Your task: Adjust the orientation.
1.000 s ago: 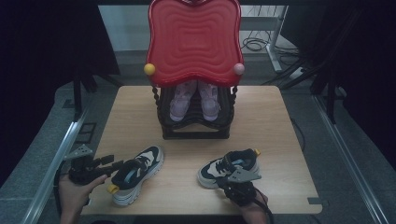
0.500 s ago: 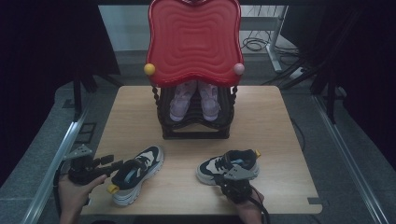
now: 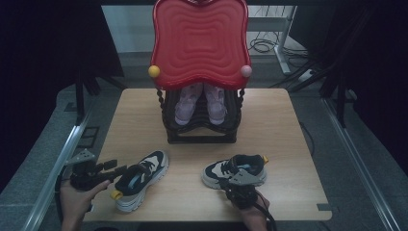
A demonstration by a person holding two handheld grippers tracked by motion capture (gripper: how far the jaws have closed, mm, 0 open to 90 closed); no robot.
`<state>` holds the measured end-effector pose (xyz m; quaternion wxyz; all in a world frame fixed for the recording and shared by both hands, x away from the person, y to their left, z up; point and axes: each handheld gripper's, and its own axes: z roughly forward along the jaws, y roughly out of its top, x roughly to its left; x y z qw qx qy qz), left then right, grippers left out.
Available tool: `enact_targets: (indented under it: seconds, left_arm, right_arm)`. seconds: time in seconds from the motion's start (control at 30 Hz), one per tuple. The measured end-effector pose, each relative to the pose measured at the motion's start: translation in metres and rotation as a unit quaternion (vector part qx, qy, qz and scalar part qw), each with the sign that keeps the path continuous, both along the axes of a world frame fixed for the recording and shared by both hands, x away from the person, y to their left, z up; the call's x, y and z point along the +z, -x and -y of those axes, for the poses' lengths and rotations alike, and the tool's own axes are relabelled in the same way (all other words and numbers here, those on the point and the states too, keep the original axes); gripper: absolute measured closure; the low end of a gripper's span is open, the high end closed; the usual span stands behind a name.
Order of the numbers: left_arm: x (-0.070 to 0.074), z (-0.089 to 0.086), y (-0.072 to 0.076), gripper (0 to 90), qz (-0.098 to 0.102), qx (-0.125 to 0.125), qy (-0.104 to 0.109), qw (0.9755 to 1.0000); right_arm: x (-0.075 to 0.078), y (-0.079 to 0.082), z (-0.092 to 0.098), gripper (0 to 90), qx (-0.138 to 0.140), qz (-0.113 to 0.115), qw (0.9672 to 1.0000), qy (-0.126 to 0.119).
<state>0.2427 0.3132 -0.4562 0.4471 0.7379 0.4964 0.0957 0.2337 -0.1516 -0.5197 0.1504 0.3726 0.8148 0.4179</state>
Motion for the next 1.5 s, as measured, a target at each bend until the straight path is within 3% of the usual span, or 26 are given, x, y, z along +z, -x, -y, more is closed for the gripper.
enact_targets:
  seconds: [0.33,0.6,0.8,1.07,1.2,1.33,1.5]
  left_arm:
    - [0.000,-0.001,0.000,42.8,0.001,0.001,0.000,1.0000]
    - [0.000,-0.001,0.000,42.8,0.001,0.002,0.000,1.0000]
    - [0.000,-0.001,0.000,42.9,0.001,0.002,0.000,1.0000]
    - [0.001,-0.002,0.000,42.8,0.002,0.002,0.001,1.0000]
    - [0.000,-0.001,0.000,42.8,0.001,0.001,0.000,1.0000]
    - [0.000,-0.001,0.000,42.8,0.001,0.001,0.000,1.0000]
    - [0.001,-0.004,0.000,42.8,0.001,0.003,0.001,1.0000]
  right_arm:
    - [0.019,0.011,0.015,90.0,0.006,0.015,0.9995,-0.029]
    - [0.043,0.007,0.036,90.0,-0.006,0.034,0.9978,-0.057]
    - [0.047,0.005,0.042,90.0,-0.003,0.032,0.9972,-0.068]
    - [0.032,0.010,0.016,90.0,0.043,0.007,0.9979,-0.047]
    - [0.019,0.009,-0.002,90.0,0.058,-0.005,0.9980,-0.023]
    - [0.011,0.003,-0.018,90.0,0.065,-0.011,0.9978,0.001]
    - [0.004,-0.006,-0.027,90.0,0.052,-0.008,0.9983,0.027]
